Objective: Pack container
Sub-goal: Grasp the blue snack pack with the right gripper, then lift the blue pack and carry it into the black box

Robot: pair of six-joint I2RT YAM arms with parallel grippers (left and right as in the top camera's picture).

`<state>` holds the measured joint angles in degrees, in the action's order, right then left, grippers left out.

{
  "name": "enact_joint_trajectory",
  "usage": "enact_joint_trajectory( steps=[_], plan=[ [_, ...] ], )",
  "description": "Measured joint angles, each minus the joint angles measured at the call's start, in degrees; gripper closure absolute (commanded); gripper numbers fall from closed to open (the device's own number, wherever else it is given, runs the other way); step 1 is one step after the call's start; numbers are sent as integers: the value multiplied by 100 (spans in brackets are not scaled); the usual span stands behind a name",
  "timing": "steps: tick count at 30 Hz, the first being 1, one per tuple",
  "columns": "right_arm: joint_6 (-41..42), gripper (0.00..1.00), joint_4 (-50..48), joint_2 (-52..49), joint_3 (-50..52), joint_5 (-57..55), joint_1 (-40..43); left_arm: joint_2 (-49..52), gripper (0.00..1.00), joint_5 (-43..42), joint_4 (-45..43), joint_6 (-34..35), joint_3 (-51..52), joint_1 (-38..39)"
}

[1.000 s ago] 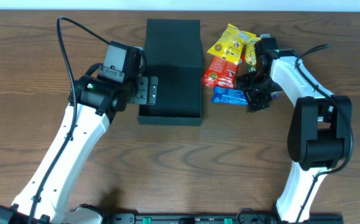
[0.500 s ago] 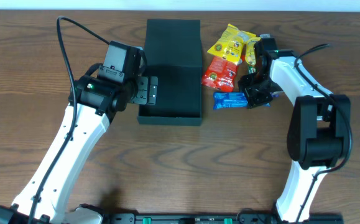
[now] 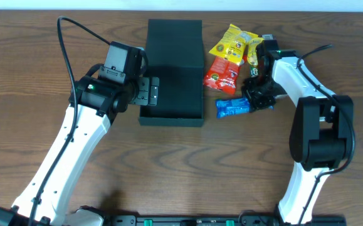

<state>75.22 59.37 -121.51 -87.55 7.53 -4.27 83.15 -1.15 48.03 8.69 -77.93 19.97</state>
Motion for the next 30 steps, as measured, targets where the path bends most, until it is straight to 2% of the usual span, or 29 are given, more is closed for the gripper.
enact_joint_trajectory(
  steps=[3, 5, 11, 17, 24, 30],
  plan=[
    [-85, 83, 323, -17, -142, 107, 0, 0, 5, 2, 0, -4, 0, 0],
    [-170, 98, 535, -48, -323, 199, 0, 0, 5, 4, 0, -44, 0, 0],
    [-739, 99, 1403, -83, -1128, 358, -2, -2, 5, 258, 59, -153, 0, 0],
    [-1958, 99, 1646, -72, -2251, 348, -22, -278, 5, 538, 68, -170, 0, -186],
    [-4310, 99, 1172, 33, -3340, 323, -496, -981, 5, 413, 166, -341, 0, -1231],
    [-7060, 99, 1158, 153, -3692, 507, -1495, -1113, 5, -168, 352, -474, 0, -2046]
  ],
)
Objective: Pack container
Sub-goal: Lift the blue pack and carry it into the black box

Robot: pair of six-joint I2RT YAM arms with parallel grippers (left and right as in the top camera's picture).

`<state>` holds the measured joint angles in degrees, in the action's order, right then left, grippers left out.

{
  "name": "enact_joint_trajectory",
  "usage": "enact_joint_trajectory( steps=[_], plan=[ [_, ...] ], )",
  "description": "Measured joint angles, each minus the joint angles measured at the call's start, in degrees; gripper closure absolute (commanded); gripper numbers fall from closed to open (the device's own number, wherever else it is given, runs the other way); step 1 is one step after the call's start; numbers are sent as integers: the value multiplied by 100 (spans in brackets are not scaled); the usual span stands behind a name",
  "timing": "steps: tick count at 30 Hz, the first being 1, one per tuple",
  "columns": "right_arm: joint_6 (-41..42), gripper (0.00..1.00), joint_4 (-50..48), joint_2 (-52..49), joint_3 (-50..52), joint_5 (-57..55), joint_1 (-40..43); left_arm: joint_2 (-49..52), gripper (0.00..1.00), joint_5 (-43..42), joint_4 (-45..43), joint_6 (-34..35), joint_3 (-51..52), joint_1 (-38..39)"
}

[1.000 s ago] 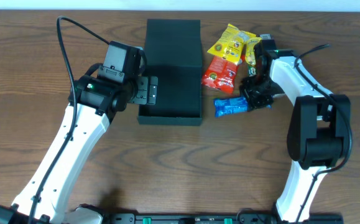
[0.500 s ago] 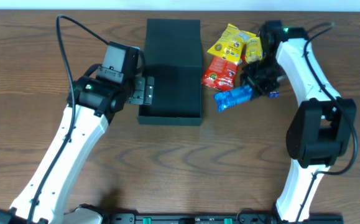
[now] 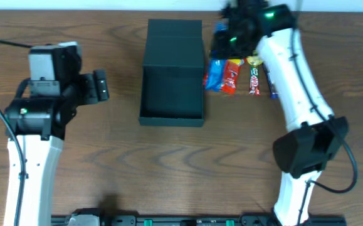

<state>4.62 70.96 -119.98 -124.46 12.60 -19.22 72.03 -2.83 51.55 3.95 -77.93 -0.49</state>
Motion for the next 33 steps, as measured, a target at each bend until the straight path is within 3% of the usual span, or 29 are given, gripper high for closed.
enact_joint_trajectory(
  steps=[5, 11, 21, 33],
  plan=[
    [-1919, 99, -7, 2, 2, -446, -953, 0, 5, -273, 74, -122, 0, -177],
    [-3311, 99, -138, -28, 0, -1014, -1569, 0, 5, -387, 76, -280, 0, -210],
    [-4162, 99, -422, -1108, -28, -2107, -1735, 0, 5, -439, 208, -398, 0, -457],
    [-4712, 99, -728, -1294, -26, -2092, -1908, 0, 5, -566, 205, -402, 0, -461]
  ],
)
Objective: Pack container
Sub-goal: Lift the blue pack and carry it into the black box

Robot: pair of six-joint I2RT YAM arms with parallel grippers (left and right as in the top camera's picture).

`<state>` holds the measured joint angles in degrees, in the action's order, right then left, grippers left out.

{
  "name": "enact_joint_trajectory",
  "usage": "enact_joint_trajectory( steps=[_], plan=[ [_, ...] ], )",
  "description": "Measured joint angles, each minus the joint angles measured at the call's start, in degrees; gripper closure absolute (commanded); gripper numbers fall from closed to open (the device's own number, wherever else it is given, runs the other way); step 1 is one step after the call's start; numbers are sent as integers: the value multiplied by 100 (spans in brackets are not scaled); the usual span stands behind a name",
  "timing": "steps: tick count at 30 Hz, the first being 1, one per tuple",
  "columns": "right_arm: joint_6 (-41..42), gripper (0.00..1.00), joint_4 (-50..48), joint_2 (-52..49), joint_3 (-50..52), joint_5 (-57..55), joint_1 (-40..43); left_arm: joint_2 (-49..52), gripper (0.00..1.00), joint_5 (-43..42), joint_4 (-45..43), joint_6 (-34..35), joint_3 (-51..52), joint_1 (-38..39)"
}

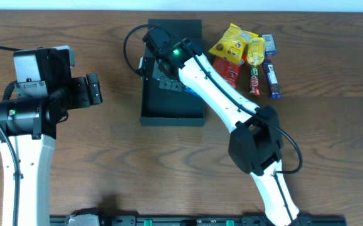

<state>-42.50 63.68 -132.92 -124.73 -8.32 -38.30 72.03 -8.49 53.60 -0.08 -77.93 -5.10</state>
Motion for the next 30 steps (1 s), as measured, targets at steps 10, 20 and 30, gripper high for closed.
enact_joint_trajectory(
  steps=[10, 20, 30],
  plan=[
    [170, 1, -251, 0, 0, 68, -37, 0, 5, -15, 2, -22, 0, 0],
    [994, 76, 262, 0, -4, -586, -42, 0, 5, -17, 7, -22, 0, 0],
    [1235, 99, 896, 70, 380, 901, -42, 0, 5, -17, 2, -22, 0, 0]
  ],
)
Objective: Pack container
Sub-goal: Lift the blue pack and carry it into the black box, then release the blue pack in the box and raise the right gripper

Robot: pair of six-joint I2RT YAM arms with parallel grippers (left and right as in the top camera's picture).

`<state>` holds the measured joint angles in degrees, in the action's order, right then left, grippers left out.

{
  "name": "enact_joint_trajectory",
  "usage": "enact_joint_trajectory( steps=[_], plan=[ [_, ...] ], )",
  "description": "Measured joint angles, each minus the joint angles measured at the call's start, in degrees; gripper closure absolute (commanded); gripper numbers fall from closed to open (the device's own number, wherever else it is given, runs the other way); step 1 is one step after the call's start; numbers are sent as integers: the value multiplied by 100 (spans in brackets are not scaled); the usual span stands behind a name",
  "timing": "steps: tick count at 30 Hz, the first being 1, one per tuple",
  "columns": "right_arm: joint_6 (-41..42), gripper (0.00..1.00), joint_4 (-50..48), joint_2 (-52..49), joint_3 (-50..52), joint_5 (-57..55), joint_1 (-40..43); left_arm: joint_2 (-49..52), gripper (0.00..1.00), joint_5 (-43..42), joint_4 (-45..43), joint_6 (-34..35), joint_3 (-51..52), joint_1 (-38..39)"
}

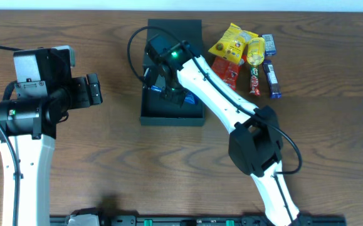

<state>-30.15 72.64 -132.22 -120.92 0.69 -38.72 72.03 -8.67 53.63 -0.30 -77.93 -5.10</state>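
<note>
The black open container [162,116] stands mid-table. My right gripper [168,93] reaches into it from the right and is shut on a blue snack packet [185,98], whose ends show on either side of the fingers, low inside the box. My left gripper [93,90] hangs open over bare table well left of the container, holding nothing. Right of the box lie a yellow bag [231,41], a red packet [228,70], a small yellow packet [255,50], a red candy bar [254,80] and a blue bar [273,78].
The right arm [219,94] crosses diagonally over the container's right wall and the red packet. A small blue packet [268,41] lies at the far right of the snack pile. The left arm [24,144] stands along the left side of the table.
My right gripper has shifted a little toward the front of the container with the blue packet, which now sits lower in the box. The left arm has not moved.
My right gripper was at the blue packet on the table right of the box while the left gripper was at the box's left wall. Then the left arm stood away at the left and the right arm was high at the back. Then the right gripper was over the box with the blue packet, now inside.
</note>
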Motion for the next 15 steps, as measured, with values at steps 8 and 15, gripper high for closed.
enact_joint_trajectory(
  steps=[8, 15],
  plan=[
    [7, 99, -946, 17, 1073, -55, 2, 0, 5, 0, 0, 0, 0, 0],
    [7, 99, -1921, 17, 1569, -765, 2, 0, 5, 0, 0, 0, 0, 0]
  ],
)
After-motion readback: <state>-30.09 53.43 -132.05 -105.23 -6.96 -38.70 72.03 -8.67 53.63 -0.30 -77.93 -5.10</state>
